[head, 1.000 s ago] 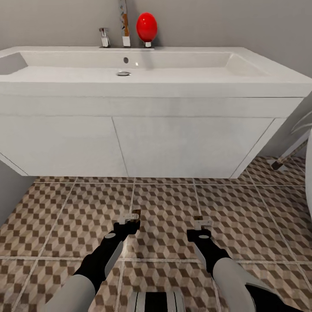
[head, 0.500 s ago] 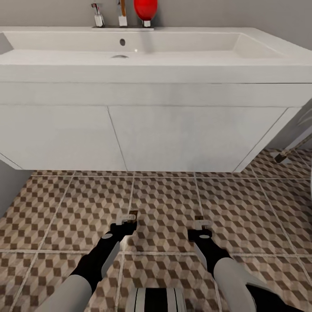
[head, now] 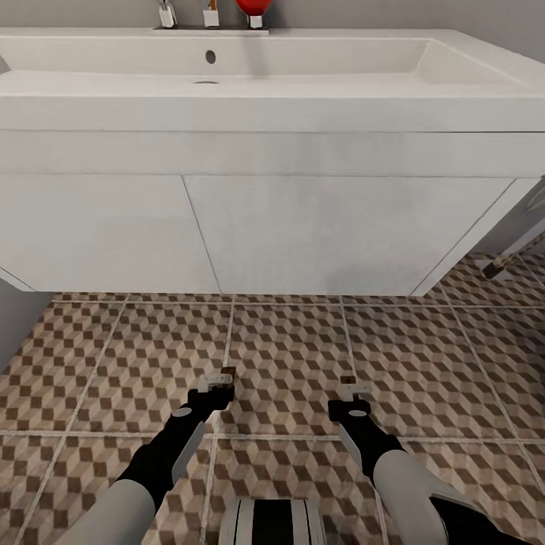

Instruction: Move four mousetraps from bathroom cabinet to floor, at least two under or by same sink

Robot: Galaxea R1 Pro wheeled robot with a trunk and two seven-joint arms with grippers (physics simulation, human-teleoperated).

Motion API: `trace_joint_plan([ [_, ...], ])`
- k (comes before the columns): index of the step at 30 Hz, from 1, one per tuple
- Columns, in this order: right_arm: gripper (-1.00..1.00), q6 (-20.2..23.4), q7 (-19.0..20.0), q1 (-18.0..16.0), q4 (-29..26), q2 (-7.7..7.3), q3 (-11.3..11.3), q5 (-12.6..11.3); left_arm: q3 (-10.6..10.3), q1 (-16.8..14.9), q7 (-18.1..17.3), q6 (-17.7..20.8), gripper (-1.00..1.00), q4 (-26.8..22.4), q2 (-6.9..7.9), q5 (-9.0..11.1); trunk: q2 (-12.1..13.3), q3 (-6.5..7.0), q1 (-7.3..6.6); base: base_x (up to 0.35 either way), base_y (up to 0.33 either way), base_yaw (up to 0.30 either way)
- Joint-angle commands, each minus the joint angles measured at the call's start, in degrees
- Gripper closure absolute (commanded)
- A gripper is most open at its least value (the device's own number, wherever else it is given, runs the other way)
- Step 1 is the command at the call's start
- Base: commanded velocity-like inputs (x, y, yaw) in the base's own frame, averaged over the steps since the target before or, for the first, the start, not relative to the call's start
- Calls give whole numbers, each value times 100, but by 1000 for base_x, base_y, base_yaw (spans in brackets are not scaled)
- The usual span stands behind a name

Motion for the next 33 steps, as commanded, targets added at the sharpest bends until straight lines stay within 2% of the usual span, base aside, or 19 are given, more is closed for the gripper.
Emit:
trace_joint_plan([
  [1,100,39,-8,0,-11,5,-23,53,-29,-1,57,27,100,-11,5,53,-1,-4,-1,0,0,0],
  [25,100,19,-8,0,-13,7,-22,53,-30,-1,62,15,100,-27,7,53,-1,-4,-1,0,0,0],
  [33,100,19,-8,0,-13,11,-23,53,-30,-1,59,13,100,-24,17,53,-12,-181,20,0,0,0],
])
